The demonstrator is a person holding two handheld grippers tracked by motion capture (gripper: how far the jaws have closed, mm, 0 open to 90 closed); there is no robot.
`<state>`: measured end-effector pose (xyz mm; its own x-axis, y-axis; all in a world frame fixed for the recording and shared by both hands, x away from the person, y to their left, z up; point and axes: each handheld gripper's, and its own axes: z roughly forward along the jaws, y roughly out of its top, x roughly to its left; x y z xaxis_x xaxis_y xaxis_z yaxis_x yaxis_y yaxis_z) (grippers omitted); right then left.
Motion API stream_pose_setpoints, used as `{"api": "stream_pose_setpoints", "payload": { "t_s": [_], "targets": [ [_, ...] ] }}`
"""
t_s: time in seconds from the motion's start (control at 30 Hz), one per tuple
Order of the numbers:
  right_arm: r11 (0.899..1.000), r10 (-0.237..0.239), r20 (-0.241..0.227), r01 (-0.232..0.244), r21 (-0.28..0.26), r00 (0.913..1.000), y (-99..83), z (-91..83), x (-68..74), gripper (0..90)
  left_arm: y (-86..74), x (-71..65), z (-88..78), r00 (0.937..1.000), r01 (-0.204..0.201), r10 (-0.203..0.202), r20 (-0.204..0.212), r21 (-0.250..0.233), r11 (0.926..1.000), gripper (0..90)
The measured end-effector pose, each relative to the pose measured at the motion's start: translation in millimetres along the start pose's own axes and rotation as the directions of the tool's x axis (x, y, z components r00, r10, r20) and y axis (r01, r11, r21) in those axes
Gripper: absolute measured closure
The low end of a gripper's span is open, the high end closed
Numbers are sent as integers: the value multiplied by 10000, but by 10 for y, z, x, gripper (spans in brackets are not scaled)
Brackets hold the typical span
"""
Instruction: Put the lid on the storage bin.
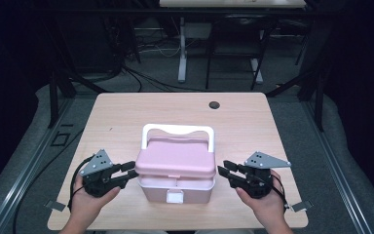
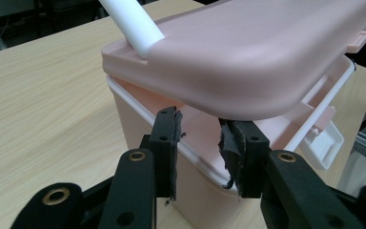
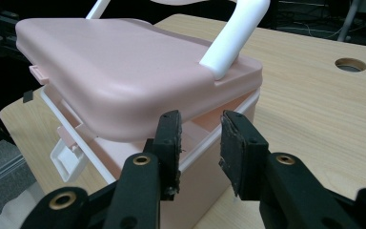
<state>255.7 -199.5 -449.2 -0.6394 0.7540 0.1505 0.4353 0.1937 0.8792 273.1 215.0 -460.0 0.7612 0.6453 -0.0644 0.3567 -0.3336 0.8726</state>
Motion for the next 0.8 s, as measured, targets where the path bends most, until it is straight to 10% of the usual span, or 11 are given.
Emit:
{"api": "stream_pose_setpoints", "payload": {
  "t_s": [0.8],
  "targets": [
    [9998, 156, 22, -156, -124, 9999, 31, 7, -27, 682, -97, 108, -106, 9987, 345, -343, -377, 66, 9994, 665]
  ]
}}
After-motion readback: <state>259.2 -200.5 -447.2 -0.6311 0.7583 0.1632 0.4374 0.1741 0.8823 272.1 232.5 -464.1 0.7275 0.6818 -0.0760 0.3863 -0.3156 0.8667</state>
